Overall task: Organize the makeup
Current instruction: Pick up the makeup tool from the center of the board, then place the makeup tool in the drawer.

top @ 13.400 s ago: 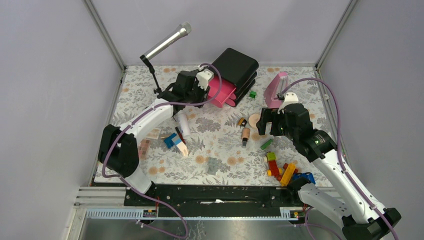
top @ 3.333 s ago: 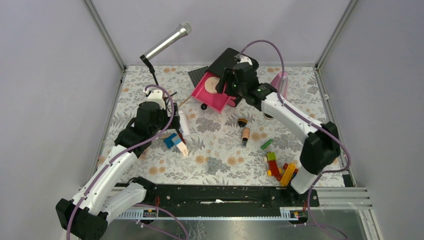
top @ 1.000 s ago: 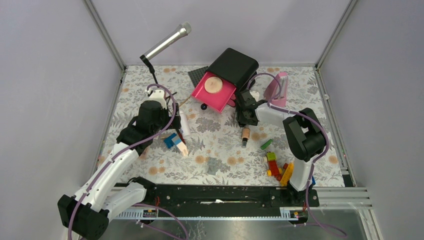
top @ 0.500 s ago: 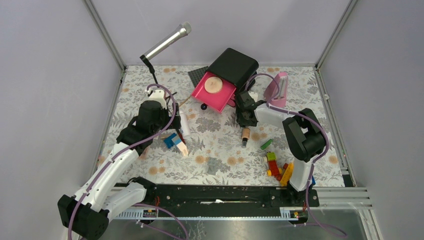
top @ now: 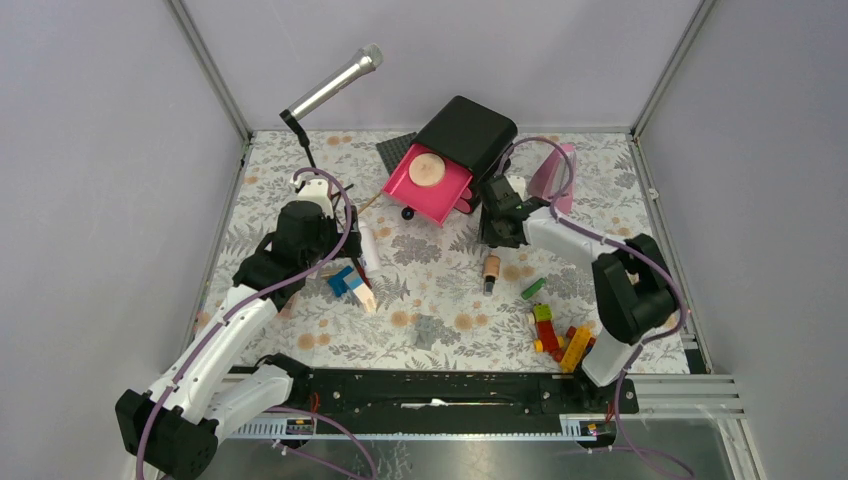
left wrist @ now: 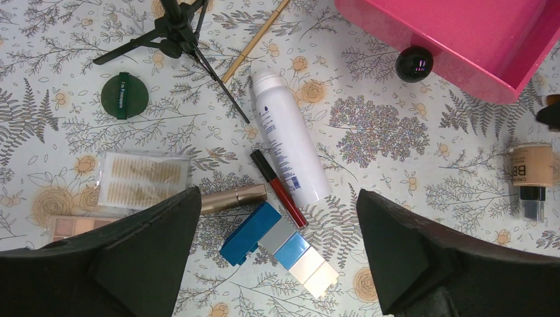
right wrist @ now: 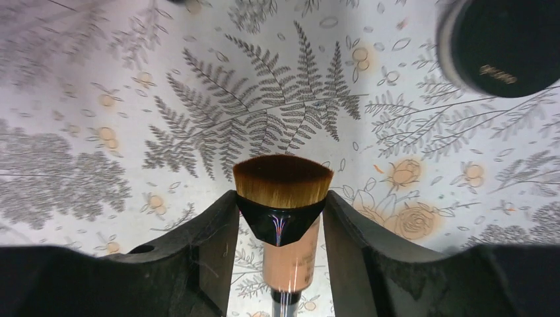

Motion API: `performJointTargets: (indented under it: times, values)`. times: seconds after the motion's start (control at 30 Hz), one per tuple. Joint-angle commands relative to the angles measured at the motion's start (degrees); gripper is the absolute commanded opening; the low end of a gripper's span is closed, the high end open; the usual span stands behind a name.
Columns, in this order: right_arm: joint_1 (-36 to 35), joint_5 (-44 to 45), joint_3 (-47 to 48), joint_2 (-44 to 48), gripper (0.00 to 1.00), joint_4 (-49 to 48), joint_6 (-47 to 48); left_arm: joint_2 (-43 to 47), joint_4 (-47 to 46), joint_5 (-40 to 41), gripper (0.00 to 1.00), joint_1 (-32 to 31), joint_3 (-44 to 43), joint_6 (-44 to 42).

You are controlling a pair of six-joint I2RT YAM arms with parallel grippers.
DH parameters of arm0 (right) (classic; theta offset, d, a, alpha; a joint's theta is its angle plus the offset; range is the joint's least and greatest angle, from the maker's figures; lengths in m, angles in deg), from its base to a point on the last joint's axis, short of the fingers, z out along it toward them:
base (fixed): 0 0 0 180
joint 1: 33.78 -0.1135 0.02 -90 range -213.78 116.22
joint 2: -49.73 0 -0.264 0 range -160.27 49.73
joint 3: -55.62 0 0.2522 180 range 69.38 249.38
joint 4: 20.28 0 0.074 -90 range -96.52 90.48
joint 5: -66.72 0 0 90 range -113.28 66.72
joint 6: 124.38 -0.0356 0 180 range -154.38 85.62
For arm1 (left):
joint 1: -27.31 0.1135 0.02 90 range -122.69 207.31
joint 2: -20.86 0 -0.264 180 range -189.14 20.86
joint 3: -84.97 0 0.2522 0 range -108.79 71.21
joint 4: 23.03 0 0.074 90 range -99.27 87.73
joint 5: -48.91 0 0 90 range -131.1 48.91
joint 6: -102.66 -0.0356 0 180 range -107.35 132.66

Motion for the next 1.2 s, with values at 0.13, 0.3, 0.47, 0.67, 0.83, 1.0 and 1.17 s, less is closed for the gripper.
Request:
performJointTargets:
  times: [0.13,0.3,0.47,0.67,0.83,1.0,1.17]
  values:
    - [-0.57,1.89,4.52,13.02,0.41,2.56,3.87,0.62,-2.59,-0.36,0.99,0.28,0.12,-0.26]
    - [-1.85,-2.9,10.53,13.62,0.4,1.38,7.55,0.71,-2.6,-0.45,0.99,0.37,0.06,-0.34]
    - [-5.09,-4.36,21.65,6.87,0.4,3.19,13.61,0.91,-2.61,-0.29,0.99,0.46,0.17,-0.34]
    - [-7.94,-3.44,33.31,-2.93,0.4,6.66,17.51,0.91,-2.64,-0.19,0.99,0.6,0.21,-0.34]
    - [-10.08,-3.2,41.83,-11.29,0.42,9.5,18.28,0.91,-2.61,-0.28,0.99,0.63,0.23,-0.34]
    - [-11.71,-2.73,48.03,-17.73,0.46,10.15,14.15,0.9,-2.61,-0.28,0.99,0.72,0.23,-0.34]
    - [-11.76,-2.39,51.8,-21.52,0.47,10.39,8.14,0.94,-2.59,-0.28,0.99,0.72,0.22,-0.34]
